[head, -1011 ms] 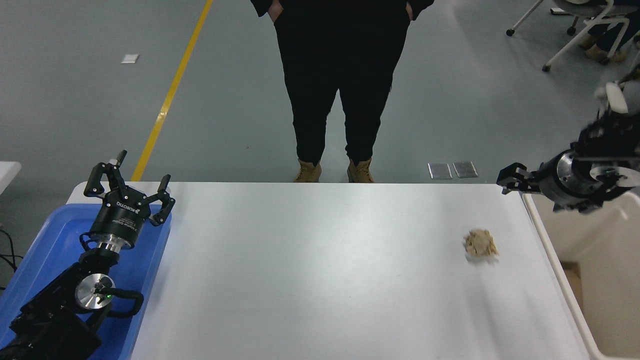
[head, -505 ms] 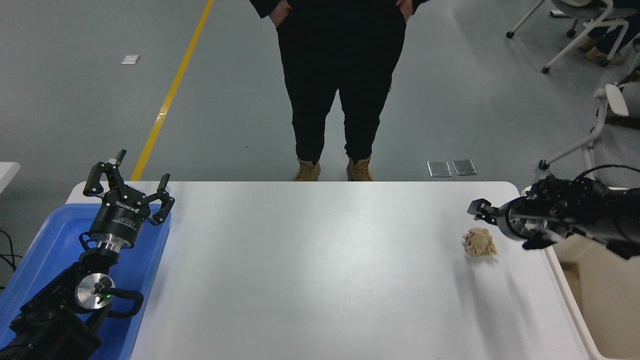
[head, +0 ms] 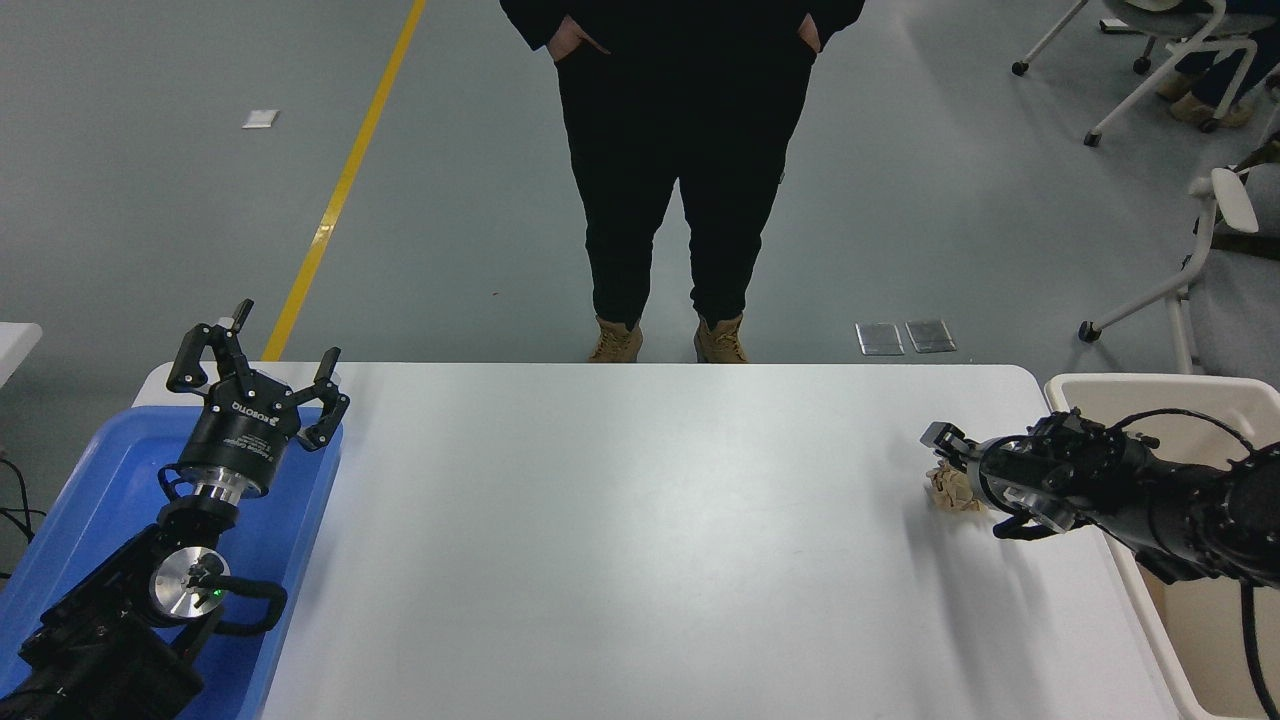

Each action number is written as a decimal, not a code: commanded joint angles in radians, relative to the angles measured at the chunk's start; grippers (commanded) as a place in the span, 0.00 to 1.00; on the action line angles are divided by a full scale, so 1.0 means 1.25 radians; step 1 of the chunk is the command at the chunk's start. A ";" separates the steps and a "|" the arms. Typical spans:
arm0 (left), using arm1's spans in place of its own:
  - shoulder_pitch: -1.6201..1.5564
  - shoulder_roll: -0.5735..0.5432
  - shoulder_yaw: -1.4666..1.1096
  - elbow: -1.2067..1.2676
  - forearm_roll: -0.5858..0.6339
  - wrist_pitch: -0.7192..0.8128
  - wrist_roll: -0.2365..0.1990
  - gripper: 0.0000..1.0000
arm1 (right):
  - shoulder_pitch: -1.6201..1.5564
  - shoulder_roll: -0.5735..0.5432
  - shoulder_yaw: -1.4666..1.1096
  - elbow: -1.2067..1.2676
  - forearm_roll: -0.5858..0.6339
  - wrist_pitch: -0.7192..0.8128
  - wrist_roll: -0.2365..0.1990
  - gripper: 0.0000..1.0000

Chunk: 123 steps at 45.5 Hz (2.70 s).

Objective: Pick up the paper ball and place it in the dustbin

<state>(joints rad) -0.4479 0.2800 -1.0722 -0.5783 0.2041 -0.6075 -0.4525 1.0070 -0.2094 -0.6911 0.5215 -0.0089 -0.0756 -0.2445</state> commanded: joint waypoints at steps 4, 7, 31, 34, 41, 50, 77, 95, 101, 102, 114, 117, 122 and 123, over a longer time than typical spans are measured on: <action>0.000 -0.001 0.000 0.000 0.000 0.000 0.000 0.98 | -0.029 0.012 0.012 -0.021 0.001 -0.022 0.004 0.70; 0.000 0.001 0.000 0.000 0.000 0.000 0.000 0.98 | -0.028 0.012 0.013 -0.016 0.001 -0.022 0.004 0.54; 0.000 -0.001 0.000 0.000 0.000 0.000 0.000 0.98 | 0.170 -0.101 -0.069 0.224 -0.010 -0.003 -0.002 0.00; 0.000 -0.001 0.001 0.000 0.000 0.000 0.000 0.98 | 0.247 -0.148 -0.119 0.307 -0.009 0.014 -0.003 0.00; 0.000 0.001 0.000 0.000 0.000 0.000 0.000 0.98 | 0.439 -0.242 -0.178 0.481 -0.009 0.101 -0.003 0.00; 0.000 0.001 0.001 0.000 0.000 0.000 0.000 0.98 | 0.683 -0.354 -0.253 0.640 -0.009 0.186 -0.004 0.00; 0.000 0.001 0.000 0.000 0.000 0.000 0.000 0.98 | 1.124 -0.441 -0.413 0.758 -0.008 0.360 -0.006 0.00; 0.000 0.001 0.001 0.000 0.000 0.000 0.000 0.98 | 0.918 -0.440 -0.403 0.637 -0.004 0.226 -0.006 0.00; 0.000 -0.001 0.001 0.000 0.000 0.000 0.000 0.98 | 0.718 -0.438 -0.371 0.470 0.019 0.148 -0.006 0.00; 0.000 0.001 0.000 0.000 0.000 0.000 0.000 0.98 | 0.686 -0.438 -0.364 0.445 0.032 0.141 -0.006 0.00; 0.000 0.001 0.001 0.000 0.001 0.000 0.000 0.98 | 0.367 -0.408 -0.288 0.154 0.172 0.065 -0.006 0.00; 0.000 -0.001 0.000 0.000 0.000 0.000 0.000 0.98 | 0.293 -0.395 -0.247 0.108 0.172 0.043 -0.006 0.00; 0.000 0.001 0.001 0.000 0.000 -0.001 0.000 0.98 | 0.184 -0.392 -0.163 0.065 0.169 0.021 -0.006 0.00; 0.000 0.001 0.000 0.000 0.000 0.000 0.000 0.98 | 0.168 -0.392 -0.150 0.060 0.169 0.020 -0.006 0.00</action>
<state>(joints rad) -0.4479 0.2803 -1.0712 -0.5783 0.2041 -0.6077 -0.4525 1.5290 -0.7234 -1.0352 0.7957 0.1626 0.0275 -0.2512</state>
